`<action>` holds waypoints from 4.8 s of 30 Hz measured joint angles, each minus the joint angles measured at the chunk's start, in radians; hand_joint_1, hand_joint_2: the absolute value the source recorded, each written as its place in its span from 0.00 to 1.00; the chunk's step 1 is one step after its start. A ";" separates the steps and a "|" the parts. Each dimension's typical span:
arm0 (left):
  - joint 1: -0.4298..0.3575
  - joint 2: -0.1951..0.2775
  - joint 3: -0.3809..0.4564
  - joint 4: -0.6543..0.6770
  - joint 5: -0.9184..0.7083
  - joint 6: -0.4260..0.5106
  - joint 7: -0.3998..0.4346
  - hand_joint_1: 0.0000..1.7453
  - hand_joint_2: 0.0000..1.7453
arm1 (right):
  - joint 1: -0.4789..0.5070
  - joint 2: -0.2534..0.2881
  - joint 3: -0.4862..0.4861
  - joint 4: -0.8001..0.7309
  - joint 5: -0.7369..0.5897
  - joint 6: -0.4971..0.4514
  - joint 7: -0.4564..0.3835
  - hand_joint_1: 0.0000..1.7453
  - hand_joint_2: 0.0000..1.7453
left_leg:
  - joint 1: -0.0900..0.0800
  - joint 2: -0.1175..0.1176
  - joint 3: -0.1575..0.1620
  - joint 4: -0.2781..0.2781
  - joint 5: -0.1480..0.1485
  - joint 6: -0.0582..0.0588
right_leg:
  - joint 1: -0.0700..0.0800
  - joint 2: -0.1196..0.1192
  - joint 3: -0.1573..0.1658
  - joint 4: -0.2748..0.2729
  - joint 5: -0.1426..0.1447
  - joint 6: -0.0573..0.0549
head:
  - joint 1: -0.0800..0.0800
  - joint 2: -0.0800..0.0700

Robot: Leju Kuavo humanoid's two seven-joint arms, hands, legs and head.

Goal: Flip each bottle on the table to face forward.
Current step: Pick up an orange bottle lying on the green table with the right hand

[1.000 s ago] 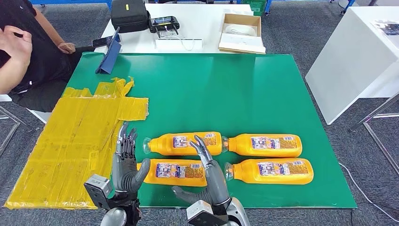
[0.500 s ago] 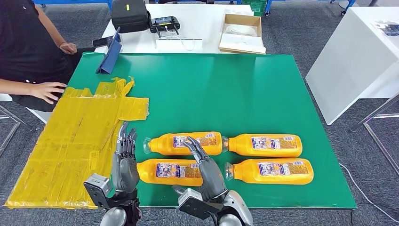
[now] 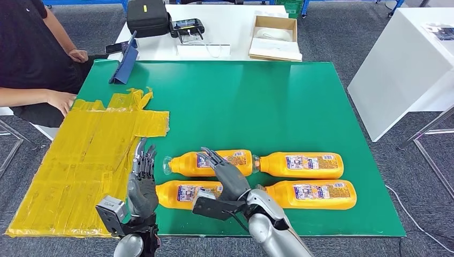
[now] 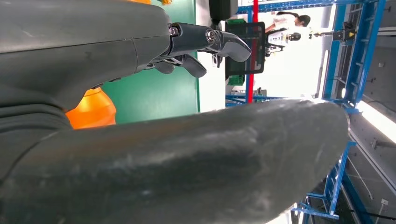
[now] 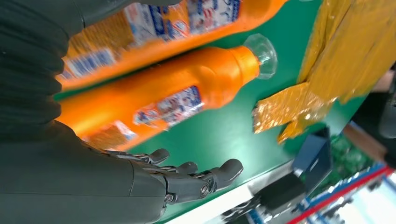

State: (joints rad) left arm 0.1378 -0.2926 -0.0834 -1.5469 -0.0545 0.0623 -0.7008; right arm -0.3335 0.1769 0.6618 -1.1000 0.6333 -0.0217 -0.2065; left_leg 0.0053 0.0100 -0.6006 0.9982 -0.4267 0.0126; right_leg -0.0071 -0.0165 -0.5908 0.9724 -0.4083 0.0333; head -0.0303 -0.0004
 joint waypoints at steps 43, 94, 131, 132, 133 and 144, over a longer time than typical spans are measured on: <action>-0.002 0.000 0.061 -0.001 0.005 -0.033 0.000 0.00 0.00 | -0.250 -0.067 0.446 0.049 -0.183 0.193 0.084 0.00 1.00 | 0.000 0.000 0.000 0.000 0.000 0.000 | 0.000 0.000 -0.001 0.000 0.000 0.000 | 0.000 0.000; 0.033 -0.026 0.147 -0.034 0.005 -0.127 0.000 0.00 0.00 | -0.176 -0.113 0.521 0.151 0.098 0.036 0.262 0.00 1.00 | 0.000 0.000 0.001 0.000 0.000 0.000 | 0.000 0.000 0.000 0.000 0.000 0.000 | 0.000 0.000; 0.037 -0.042 0.173 -0.037 0.007 -0.145 0.000 0.00 0.00 | -0.004 -0.231 0.372 0.022 0.145 0.005 0.307 1.00 1.00 | -0.001 -0.001 0.024 0.000 -0.009 0.001 | -0.001 0.000 0.012 -0.002 -0.009 0.001 | 0.000 0.000; 0.037 -0.042 0.173 -0.037 0.008 -0.145 0.000 0.00 0.00 | -0.003 -0.232 0.372 0.021 0.146 0.006 0.307 1.00 1.00 | -0.001 -0.001 0.024 0.000 -0.009 0.001 | -0.001 0.000 0.012 -0.002 -0.009 0.001 | 0.000 0.000; 0.037 -0.042 0.173 -0.037 0.009 -0.145 0.000 0.00 0.00 | -0.003 -0.232 0.370 0.021 0.148 0.007 0.307 1.00 1.00 | -0.001 -0.001 0.024 0.000 -0.009 0.001 | -0.001 0.000 0.013 -0.002 -0.009 0.001 | 0.000 0.000; 0.022 -0.043 0.170 -0.027 0.041 -0.143 0.000 0.00 0.00 | 0.018 -0.234 0.311 0.024 0.093 0.020 0.270 1.00 1.00 | -0.001 -0.001 0.028 -0.001 -0.009 0.002 | -0.001 0.000 0.017 -0.002 -0.009 0.001 | 0.000 0.000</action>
State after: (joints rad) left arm 0.1599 -0.3354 0.0864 -1.5742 -0.0130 -0.0811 -0.7008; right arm -0.3150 -0.0572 0.9725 -1.0756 0.7262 -0.0020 0.0639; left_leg 0.0045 0.0088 -0.5722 0.9977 -0.4360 0.0143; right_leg -0.0083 -0.0169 -0.5742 0.9704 -0.4175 0.0342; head -0.0305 -0.0004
